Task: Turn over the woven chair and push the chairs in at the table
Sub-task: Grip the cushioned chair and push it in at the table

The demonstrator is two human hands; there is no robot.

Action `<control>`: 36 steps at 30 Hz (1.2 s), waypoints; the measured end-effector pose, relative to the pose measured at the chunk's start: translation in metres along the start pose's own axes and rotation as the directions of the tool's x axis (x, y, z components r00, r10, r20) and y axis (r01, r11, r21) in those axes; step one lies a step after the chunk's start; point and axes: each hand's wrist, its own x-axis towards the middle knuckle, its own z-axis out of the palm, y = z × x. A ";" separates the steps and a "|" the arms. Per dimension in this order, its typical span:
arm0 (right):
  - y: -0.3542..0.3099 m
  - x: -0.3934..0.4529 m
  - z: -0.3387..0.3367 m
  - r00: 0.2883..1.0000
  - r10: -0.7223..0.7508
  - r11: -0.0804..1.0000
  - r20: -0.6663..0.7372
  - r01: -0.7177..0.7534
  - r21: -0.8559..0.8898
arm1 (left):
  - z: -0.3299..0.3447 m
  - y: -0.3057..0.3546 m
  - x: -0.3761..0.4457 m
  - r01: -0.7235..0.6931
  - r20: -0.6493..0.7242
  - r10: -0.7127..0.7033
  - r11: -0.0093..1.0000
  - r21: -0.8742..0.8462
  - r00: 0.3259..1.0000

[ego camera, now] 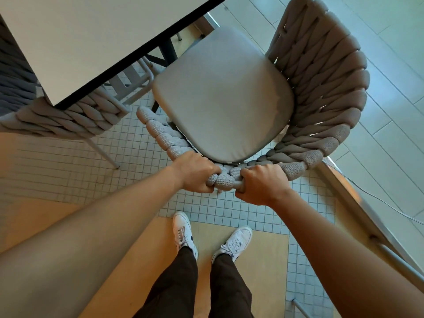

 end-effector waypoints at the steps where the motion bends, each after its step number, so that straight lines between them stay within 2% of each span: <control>1: 0.003 -0.001 -0.001 1.000 -0.029 1.000 0.005 0.029 0.007 | 0.002 0.006 -0.001 0.021 -0.049 -0.021 1.000 -0.006 0.999; 4: 0.024 -0.006 -0.008 0.983 -0.170 0.985 0.066 0.171 -0.008 | 0.005 0.031 0.008 0.063 -0.143 -0.070 0.997 -0.055 0.987; 6: 0.052 -0.014 -0.015 0.971 -0.213 0.975 0.106 0.218 -0.037 | 0.007 0.053 0.022 0.105 -0.117 -0.114 0.991 -0.079 0.987; 10: 0.092 -0.023 -0.022 0.973 -0.220 0.962 0.069 0.228 -0.151 | 0.007 0.077 0.043 0.194 -0.081 -0.199 0.979 -0.061 0.977; 16: 0.091 -0.009 -0.020 0.970 -0.239 0.953 0.053 0.245 -0.181 | 0.004 0.064 0.043 0.158 -0.051 -0.160 0.987 -0.028 0.986; 26: 0.082 -0.010 -0.022 0.981 -0.190 0.963 0.044 0.195 -0.188 | 0.005 0.071 0.034 0.287 -0.068 -0.294 0.953 -0.098 0.953; 36: 0.069 0.000 -0.017 0.971 -0.238 0.952 0.005 0.234 -0.199 | 0.017 0.054 0.023 0.283 -0.078 -0.290 0.955 -0.093 0.954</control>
